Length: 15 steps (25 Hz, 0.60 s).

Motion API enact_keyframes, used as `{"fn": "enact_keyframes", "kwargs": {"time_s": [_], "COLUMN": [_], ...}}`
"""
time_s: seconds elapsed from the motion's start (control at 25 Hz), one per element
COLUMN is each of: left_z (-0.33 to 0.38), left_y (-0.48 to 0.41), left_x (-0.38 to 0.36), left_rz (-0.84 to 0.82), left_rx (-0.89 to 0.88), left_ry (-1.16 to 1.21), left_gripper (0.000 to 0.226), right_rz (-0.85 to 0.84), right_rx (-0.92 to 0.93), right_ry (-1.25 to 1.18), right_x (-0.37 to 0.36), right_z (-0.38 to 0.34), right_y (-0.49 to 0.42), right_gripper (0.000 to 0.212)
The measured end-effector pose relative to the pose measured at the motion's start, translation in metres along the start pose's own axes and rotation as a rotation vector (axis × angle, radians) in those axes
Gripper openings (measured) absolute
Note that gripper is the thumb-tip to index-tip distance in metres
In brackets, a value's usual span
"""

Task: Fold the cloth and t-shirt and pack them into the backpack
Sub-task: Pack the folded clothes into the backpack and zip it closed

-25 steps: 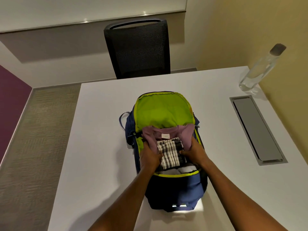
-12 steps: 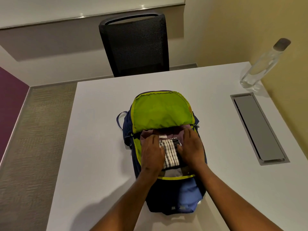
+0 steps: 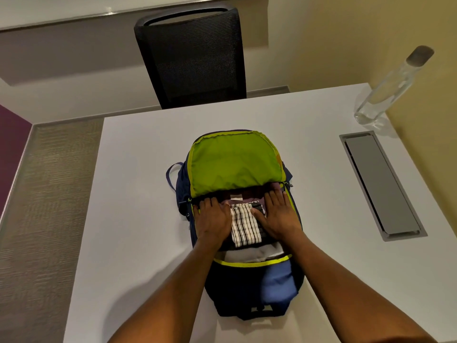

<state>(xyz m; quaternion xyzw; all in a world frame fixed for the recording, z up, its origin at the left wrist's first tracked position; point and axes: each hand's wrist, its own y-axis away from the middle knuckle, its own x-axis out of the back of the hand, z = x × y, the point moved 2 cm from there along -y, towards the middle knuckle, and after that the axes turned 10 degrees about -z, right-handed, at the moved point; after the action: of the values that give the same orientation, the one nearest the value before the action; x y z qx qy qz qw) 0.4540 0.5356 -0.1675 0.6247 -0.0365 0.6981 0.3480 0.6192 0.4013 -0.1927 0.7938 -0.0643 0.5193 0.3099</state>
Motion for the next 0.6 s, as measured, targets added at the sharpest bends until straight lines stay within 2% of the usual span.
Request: {"fn": "enact_keyframes", "kwargs": {"time_s": [0.08,0.16,0.24,0.32,0.36,0.48,0.6], "left_z": [0.001,0.010,0.024,0.032,0.031,0.016,0.008], "left_y": [0.003,0.010,0.024,0.039,0.042,0.039,0.035], "left_x": [-0.004,-0.005,-0.008,-0.022,-0.029,-0.041,-0.050], "left_rz": [0.015,0.088,0.168,0.187,0.169,0.059,0.017], "left_rx": [-0.008,-0.034,-0.197,-0.403,-0.428,-0.277,-0.269], "left_ry": [0.007,0.077,0.098,0.000,-0.024,0.032,-0.003], "left_gripper": [0.055,0.061,0.061,0.061,0.061,0.061,0.064], "right_rz": [-0.023,-0.014,0.062,0.177,0.226,0.200,0.086], "right_rx": [0.030,0.032,0.014,0.030,0.051,0.088,0.080], "right_ry": [0.002,-0.021,-0.069,-0.114,-0.113,-0.114,-0.128], "right_x": [-0.004,-0.003,-0.003,-0.008,-0.014,-0.035,-0.044], "right_z": [0.008,0.008,-0.003,-0.020,-0.027,-0.037,-0.028], "right_y": [-0.001,-0.004,-0.002,0.007,0.013,0.026,0.020], "right_gripper": [0.111,0.108,0.097,0.083,0.077,0.073,0.081]}}
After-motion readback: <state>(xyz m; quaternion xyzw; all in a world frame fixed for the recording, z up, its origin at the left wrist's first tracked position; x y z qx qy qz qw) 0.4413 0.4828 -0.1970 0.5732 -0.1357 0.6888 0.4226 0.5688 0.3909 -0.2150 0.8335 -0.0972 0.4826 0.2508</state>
